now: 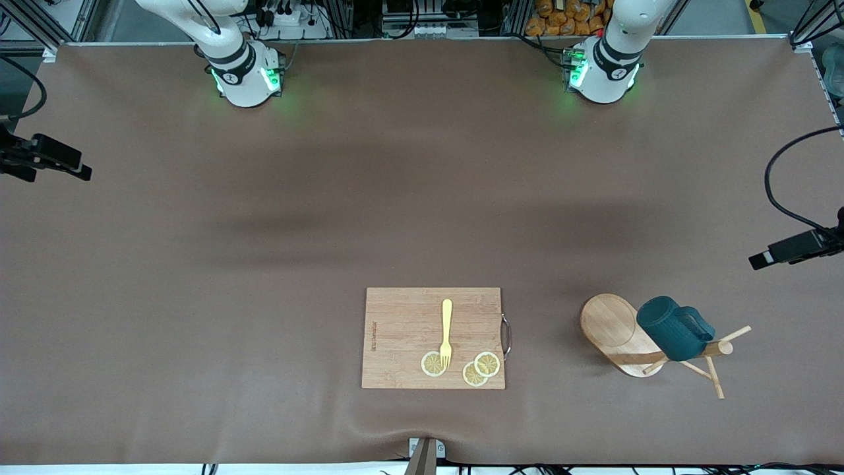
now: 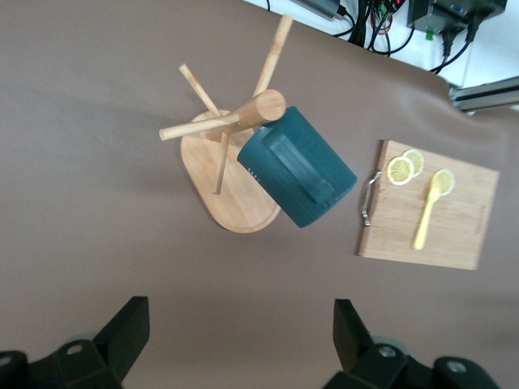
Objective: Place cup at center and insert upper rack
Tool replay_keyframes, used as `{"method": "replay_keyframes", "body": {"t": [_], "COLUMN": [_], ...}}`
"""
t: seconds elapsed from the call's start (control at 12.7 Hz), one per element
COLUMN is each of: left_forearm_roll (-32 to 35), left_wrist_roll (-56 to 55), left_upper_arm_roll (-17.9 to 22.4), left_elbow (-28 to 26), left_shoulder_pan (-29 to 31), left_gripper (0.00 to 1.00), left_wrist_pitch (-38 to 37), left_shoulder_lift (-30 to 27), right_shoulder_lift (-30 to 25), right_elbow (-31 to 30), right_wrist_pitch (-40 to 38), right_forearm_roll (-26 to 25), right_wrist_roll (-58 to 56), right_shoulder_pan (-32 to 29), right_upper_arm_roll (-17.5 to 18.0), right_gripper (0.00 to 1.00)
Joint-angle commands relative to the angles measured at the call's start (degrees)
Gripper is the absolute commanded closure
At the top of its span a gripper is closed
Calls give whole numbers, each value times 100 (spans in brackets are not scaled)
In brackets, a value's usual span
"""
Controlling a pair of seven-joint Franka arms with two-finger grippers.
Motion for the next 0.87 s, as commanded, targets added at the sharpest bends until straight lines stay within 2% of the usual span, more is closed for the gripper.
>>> {"method": "replay_keyframes", "body": {"t": [0.0, 0.24, 0.55, 0.79], "left_forearm_roll": [695, 1241, 1286, 1277], "left_wrist_roll": [-23, -14, 56, 91], "left_upper_arm_roll": [-282, -511, -582, -688], "left_elbow": [-102, -111, -102, -102], "left_shoulder_pan": [40, 32, 32, 32], "left_gripper": [0, 0, 0, 0], "left_wrist_pitch": [-205, -503, -854, -1092], "left_shoulder_lift": [-429, -597, -685, -965], "right_shoulder_lift": [-13, -5, -22, -57], "right_elbow": [111, 199, 208, 225], "right_wrist_pitch": [-238, -238, -281, -545], "right_forearm_roll": [14, -30, -135, -197], "right_wrist_roll": [50, 60, 86, 51], "right_shoulder_pan": [-32, 12, 47, 65], "right_upper_arm_roll": [70, 97, 97, 105], "right_gripper": [0, 0, 0, 0]}}
